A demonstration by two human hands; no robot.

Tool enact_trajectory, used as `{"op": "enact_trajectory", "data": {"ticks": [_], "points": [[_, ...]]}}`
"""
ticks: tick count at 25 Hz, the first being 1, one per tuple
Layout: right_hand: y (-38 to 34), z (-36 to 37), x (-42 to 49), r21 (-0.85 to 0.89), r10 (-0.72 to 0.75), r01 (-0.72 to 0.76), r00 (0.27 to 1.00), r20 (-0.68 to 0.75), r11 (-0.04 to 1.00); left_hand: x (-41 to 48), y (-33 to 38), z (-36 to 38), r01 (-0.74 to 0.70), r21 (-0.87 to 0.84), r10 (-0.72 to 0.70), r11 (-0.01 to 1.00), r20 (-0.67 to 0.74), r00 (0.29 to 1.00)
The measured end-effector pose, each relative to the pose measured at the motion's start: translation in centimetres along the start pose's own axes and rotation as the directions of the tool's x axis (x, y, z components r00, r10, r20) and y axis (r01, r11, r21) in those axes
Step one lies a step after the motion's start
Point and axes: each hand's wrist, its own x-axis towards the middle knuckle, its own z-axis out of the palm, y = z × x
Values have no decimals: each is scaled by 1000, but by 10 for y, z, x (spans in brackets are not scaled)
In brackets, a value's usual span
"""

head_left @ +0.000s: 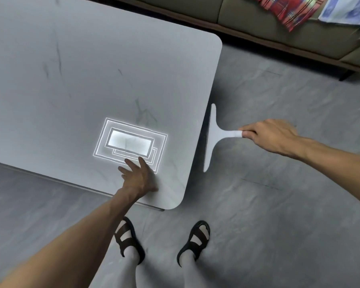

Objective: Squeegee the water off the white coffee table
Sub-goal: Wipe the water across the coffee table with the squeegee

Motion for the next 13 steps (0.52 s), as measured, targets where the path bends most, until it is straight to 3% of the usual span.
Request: {"op": "enact_trajectory", "data": {"ticks": [4,7,9,10,13], "points": [[-26,-29,26,364,117,-99,993,-29,926,-1,-1,-3,-18,-20,19,1000,29,999],[-68,-31,68,686,269,-215,963,29,695,-1,-2,-1,-29,9,29,1000,3,1000],[-94,-23,88,794,357,-274,931,78,543,0,-4,2,-48,-9,48,999,-15,999],[-105,-17,91,804,370,-291,924,96,519,2,-6,3,-41,-11,40,999,-20,999],[-123,0,69,717,323,-265,945,58,645,-1,-5,2,-56,18,56,998,-13,998]]}}
